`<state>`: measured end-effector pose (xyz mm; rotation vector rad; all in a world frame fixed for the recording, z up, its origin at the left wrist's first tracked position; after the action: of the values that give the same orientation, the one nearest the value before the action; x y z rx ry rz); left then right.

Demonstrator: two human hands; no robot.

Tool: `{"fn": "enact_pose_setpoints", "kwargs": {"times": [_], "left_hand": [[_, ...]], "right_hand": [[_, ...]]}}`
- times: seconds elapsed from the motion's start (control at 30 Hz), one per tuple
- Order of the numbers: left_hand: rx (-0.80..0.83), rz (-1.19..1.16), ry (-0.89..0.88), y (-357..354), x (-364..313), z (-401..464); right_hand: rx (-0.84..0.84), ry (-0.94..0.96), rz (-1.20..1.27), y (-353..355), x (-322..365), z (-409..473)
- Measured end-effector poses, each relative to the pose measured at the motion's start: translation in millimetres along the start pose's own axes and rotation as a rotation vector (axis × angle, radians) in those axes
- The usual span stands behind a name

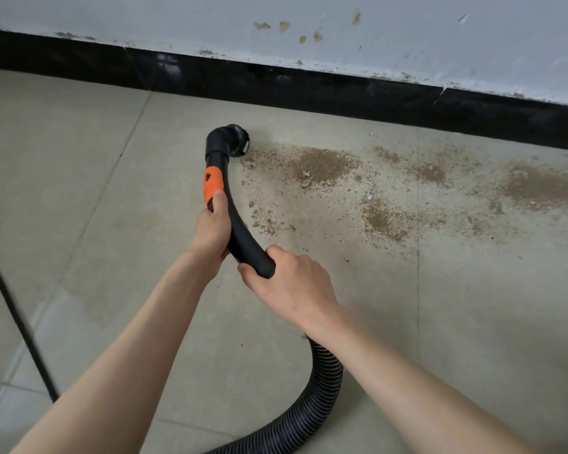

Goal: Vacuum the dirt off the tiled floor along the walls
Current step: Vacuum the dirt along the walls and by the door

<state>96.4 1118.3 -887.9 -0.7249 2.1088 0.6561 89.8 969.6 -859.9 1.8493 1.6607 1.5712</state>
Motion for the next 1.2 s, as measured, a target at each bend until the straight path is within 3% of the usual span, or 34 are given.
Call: {"fn": "enact_pose_setpoints", "kwargs": {"times": [0.57,1.2], "left_hand": [[0.287,0.148,-0.035,-53.6,-1.6,-25.0],[0.460,0.336,-0.158,-125.5,-6.2,-41.4]], "right_hand": [[-0.122,-0.171,0.092,6.6,-33.2,-35.3],[-0.251,-0.348,0.205,25.3,-77.0,-41.7]]}}
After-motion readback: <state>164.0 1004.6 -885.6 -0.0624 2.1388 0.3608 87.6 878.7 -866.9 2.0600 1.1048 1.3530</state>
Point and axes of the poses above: each hand's wrist, its own z-axis towards the middle knuckle, its own y-axis out of the back of the hand, x = y × z, the point moved 1 cm from there along z, towards the middle knuckle, and after that the axes turned 5 degrees about -y, right-handed, at the moved point
